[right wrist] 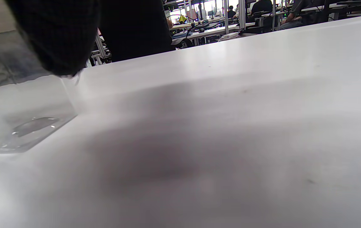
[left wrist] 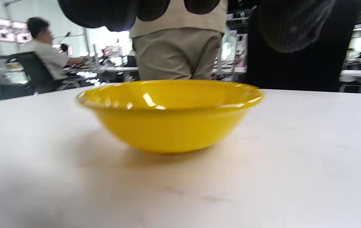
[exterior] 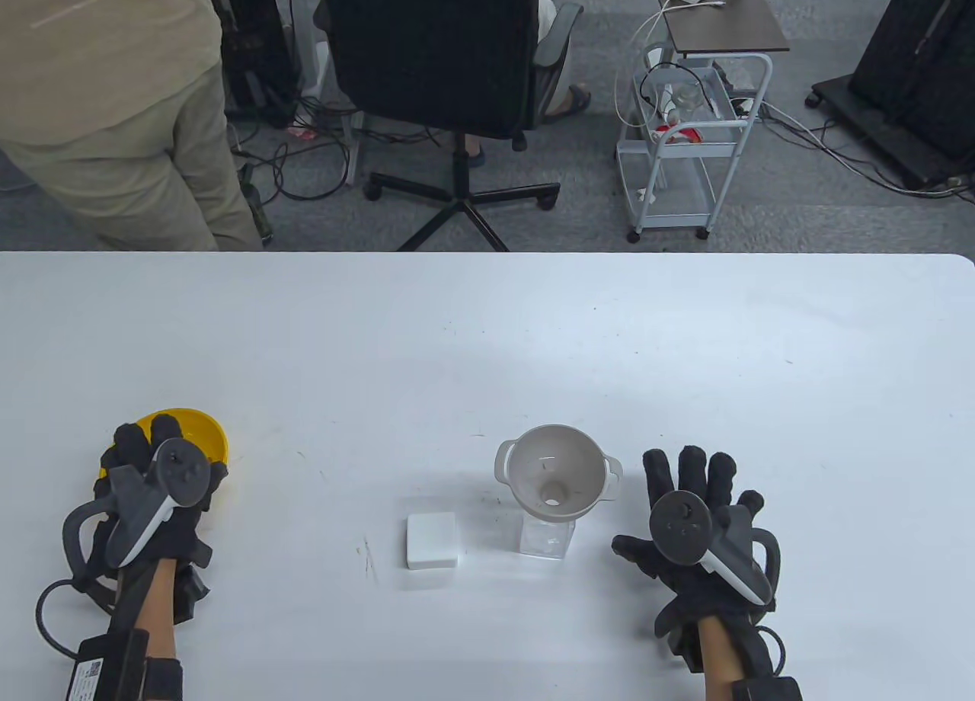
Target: Transfer raisins through funnel into coffee jar
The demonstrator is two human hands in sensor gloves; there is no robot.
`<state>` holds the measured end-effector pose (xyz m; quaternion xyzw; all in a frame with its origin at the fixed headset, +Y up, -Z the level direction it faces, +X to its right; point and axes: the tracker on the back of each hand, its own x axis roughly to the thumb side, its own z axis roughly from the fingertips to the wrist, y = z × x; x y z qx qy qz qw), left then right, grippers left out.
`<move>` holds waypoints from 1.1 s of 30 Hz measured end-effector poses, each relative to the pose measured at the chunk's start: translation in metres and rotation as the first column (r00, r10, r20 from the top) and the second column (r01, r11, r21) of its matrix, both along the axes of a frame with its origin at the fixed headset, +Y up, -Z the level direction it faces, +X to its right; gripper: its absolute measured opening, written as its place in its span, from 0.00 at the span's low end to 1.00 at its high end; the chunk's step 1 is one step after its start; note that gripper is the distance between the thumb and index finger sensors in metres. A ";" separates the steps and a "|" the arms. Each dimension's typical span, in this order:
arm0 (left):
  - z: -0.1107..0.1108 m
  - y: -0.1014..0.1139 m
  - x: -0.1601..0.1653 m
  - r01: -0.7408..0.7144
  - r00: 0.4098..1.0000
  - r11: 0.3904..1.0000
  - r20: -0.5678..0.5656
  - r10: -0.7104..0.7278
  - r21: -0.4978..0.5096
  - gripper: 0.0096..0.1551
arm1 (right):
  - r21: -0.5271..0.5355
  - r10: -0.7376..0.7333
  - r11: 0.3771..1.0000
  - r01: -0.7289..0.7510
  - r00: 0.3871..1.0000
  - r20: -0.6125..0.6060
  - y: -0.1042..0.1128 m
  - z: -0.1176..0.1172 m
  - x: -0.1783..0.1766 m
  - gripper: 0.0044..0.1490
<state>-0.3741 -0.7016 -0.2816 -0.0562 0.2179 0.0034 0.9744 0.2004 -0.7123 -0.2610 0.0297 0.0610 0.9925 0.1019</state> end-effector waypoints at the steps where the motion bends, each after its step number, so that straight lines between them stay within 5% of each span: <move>1: 0.001 -0.003 -0.006 -0.016 0.999 1.000 -0.030 0.016 -0.008 0.52 | 0.000 0.001 1.000 -0.001 1.000 0.000 0.000 0.000 0.000 0.72; 12: 0.004 -0.023 -0.031 -0.118 0.980 0.989 -0.170 0.101 -0.093 0.51 | -0.006 -0.002 1.000 0.002 1.000 0.001 0.000 0.000 0.001 0.71; 25: 0.003 -0.030 -0.035 -0.047 0.979 0.996 -0.203 0.032 -0.071 0.49 | -0.011 0.002 1.000 -0.002 1.000 0.003 -0.001 -0.002 0.000 0.71; 33: 0.004 -0.030 -0.040 -0.122 0.950 0.992 -0.292 0.111 -0.020 0.50 | -0.016 0.002 1.000 -0.002 1.000 0.006 -0.001 -0.002 0.000 0.71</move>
